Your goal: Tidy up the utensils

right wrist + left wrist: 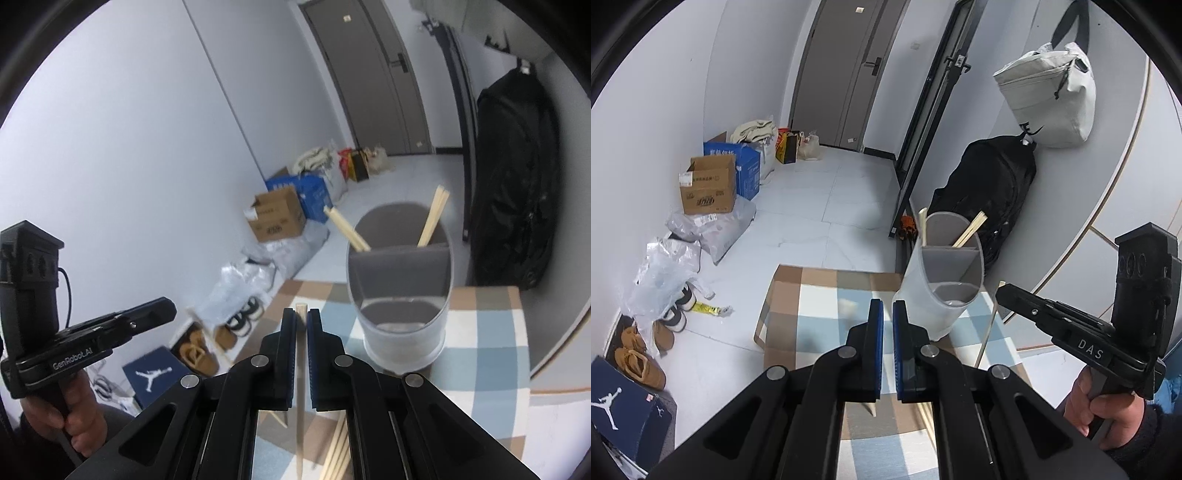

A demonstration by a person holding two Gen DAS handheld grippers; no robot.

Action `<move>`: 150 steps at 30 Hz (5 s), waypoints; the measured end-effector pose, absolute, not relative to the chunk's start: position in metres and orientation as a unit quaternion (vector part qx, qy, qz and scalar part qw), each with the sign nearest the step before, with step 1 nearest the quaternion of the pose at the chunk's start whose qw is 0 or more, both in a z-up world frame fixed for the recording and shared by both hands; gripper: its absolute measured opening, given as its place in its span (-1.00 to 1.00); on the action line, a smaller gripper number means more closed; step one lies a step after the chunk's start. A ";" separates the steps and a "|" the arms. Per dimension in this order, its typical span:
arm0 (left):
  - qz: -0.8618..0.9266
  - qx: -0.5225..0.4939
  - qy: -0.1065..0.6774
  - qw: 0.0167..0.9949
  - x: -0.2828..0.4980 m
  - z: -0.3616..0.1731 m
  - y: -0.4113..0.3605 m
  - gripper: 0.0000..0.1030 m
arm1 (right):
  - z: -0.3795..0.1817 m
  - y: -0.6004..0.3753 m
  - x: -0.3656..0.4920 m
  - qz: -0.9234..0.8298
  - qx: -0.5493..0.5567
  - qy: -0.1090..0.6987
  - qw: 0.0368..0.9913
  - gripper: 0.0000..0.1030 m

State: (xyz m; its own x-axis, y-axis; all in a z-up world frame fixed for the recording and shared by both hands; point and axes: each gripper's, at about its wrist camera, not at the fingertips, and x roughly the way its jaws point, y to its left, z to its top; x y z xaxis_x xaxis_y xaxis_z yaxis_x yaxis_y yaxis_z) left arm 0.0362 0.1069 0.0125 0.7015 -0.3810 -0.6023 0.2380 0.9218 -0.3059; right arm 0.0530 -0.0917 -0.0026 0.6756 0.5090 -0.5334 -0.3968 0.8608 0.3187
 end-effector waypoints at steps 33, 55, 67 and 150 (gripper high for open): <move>0.039 -0.091 0.550 0.829 0.171 -0.133 0.149 -0.36 | -0.003 -0.162 0.055 0.276 0.151 0.290 0.904 -0.90; 0.024 -0.278 0.572 0.772 0.194 -0.182 0.194 -0.55 | -0.030 -0.174 0.072 0.275 0.194 0.312 0.888 -0.90; 0.019 -0.301 0.545 0.782 0.190 -0.173 0.205 -0.95 | -0.025 -0.176 0.070 0.268 0.194 0.306 0.893 -0.90; -0.168 -0.071 0.136 0.974 0.189 0.027 0.015 -0.95 | 0.046 -0.165 0.194 0.228 0.111 0.169 0.952 -0.90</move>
